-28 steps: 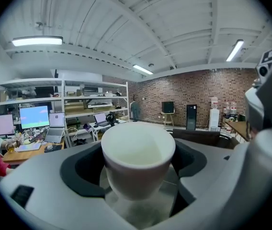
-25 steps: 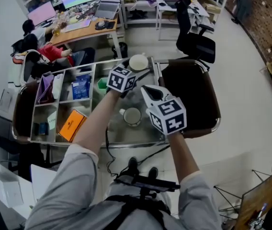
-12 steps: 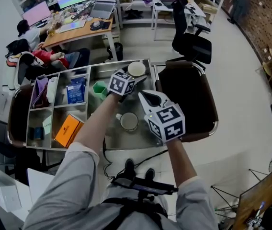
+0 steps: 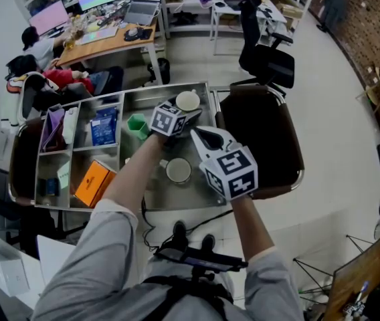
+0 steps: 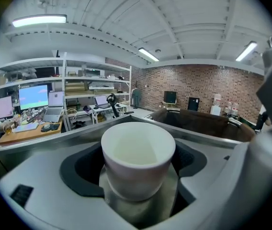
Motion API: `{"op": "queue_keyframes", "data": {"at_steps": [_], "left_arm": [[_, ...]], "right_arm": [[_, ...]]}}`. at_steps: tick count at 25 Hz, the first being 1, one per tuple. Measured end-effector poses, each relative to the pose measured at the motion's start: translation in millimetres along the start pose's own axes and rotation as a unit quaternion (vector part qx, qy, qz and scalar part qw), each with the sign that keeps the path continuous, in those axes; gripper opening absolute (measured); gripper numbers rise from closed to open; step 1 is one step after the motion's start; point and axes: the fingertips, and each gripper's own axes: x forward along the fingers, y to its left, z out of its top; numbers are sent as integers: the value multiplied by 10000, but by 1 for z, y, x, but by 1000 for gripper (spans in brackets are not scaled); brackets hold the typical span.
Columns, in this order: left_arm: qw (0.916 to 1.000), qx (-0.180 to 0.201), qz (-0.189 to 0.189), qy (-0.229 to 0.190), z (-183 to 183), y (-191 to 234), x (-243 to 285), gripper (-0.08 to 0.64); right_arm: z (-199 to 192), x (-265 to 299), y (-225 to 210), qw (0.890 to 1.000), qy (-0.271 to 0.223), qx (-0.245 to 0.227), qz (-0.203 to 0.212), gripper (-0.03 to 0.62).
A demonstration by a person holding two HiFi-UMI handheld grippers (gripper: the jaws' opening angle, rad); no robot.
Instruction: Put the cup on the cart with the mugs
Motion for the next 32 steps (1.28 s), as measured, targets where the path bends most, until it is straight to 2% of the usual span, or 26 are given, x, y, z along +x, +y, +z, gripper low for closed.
{"op": "queue_keyframes", "data": {"at_steps": [6,10,15,21,26,30,32], "left_arm": [[9999,-60,127,-39,1,3,-2,423],[10000,-13,74,-65,10,0,-4,477],[9997,166,135,70,11,-2,-10,486],[9987,447,251,-12,30,-6,-27,486],[9977,512,403,-159,48,-11,-55,486],[9966,564,514,-321,64,-22,-91,452],[9943,651,694,-473,72,-27,-115,393]], "right_arm": [[-2,0,0,10000,-23,50,52,3],[-2,0,2,9999,-14,72,85,3],[-4,-1,6,9998,-3,91,161,3],[-4,-9,5,9997,-57,130,173,3],[-6,-22,4,9996,-122,156,191,3],[-7,-36,6,9995,-184,136,236,3],[-9,-44,9,9993,-210,110,279,3]]}}
